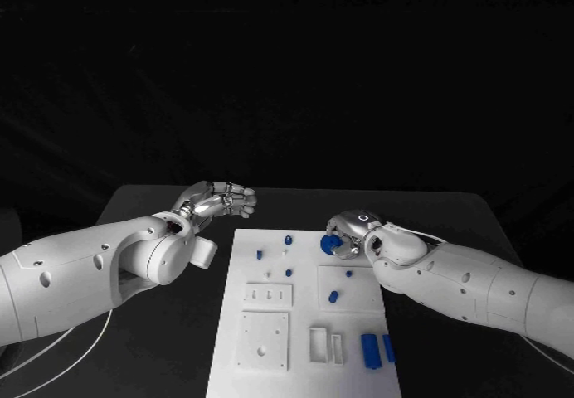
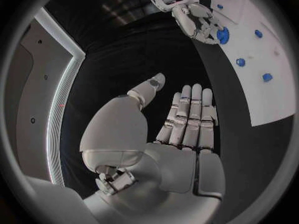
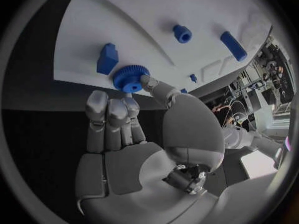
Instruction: Assemble the parts on the task board
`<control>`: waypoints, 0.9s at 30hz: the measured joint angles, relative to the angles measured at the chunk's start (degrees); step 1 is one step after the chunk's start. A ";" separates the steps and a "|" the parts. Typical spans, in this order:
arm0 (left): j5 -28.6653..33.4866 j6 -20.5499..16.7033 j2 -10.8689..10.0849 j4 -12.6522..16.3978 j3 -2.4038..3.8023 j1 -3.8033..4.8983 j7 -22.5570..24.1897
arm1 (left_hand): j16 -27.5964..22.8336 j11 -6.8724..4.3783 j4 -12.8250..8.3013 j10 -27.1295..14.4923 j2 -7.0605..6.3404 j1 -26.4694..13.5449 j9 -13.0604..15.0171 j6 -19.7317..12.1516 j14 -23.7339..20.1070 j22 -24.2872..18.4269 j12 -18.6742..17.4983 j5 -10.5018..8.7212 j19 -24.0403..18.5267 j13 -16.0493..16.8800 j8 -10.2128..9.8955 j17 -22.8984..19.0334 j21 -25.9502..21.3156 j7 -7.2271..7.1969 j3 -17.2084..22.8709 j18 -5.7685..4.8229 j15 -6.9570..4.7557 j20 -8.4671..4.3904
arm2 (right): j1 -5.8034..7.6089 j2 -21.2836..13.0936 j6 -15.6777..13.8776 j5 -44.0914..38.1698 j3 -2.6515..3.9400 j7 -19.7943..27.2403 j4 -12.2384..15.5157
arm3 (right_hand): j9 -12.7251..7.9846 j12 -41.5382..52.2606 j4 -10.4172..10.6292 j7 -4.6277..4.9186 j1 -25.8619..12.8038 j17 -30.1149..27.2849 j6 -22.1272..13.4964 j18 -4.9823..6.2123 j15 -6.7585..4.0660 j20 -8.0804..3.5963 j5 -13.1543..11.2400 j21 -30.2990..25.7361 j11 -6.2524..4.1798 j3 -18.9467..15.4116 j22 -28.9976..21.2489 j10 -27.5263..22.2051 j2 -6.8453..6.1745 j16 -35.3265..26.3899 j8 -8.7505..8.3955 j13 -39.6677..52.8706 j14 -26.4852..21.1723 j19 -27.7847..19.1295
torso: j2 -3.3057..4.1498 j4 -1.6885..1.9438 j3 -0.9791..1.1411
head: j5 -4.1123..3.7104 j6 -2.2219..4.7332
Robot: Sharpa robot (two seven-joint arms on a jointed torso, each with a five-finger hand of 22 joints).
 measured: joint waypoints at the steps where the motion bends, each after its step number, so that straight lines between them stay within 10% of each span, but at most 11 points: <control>1: 0.00 0.00 -0.01 0.02 0.00 0.00 0.00 | 0.00 0.00 0.00 0.00 0.00 0.00 0.00 0.00 0.00 0.00 0.00 0.00 0.00 0.02 0.00 0.00 0.00 0.00 0.00 0.00 0.00 0.00 | 0.01 -0.03 -0.20 -0.32 0.00 -0.30 0.40 | 0.06 0.00 -0.14 -0.11 0.04 0.01 0.11 0.00 0.00 0.00 0.00 0.00 0.00 0.14 0.00 0.00 -0.04 0.00 0.00 0.00 0.00 0.00 | 0.00 0.01 0.00 | 0.00 0.04; 14: 0.00 -0.02 -0.14 0.08 0.00 0.00 0.00 | 0.00 0.20 -0.15 0.20 0.00 0.00 0.00 0.00 0.00 -0.01 -0.22 0.00 0.00 0.05 0.00 0.00 0.00 0.00 0.15 0.00 0.00 0.00 | 1.64 0.32 -1.99 -3.87 0.12 -2.98 7.14 | 0.42 0.00 0.33 -0.51 0.56 0.36 0.52 0.00 -0.20 -0.23 -0.90 0.35 -0.30 1.08 0.00 0.72 -0.73 -0.27 0.25 0.14 0.21 0.22 | -0.02 -0.03 -0.07 | 0.15 0.51; 27: 0.02 -0.03 0.14 0.09 0.00 0.00 0.00 | 0.00 0.20 -0.15 0.20 0.00 0.00 0.00 0.00 0.00 -0.02 -0.22 0.00 0.00 0.04 0.00 0.01 0.00 0.00 0.15 0.00 0.00 0.00 | 1.62 5.40 -1.95 -6.41 -0.72 -3.93 6.66 | 0.41 0.00 0.48 -0.52 0.55 0.41 0.53 0.00 -0.39 -0.21 -0.90 0.35 -0.30 1.23 0.00 0.72 -0.73 -0.27 0.27 0.22 0.41 0.22 | 0.04 0.14 -0.07 | 0.63 0.73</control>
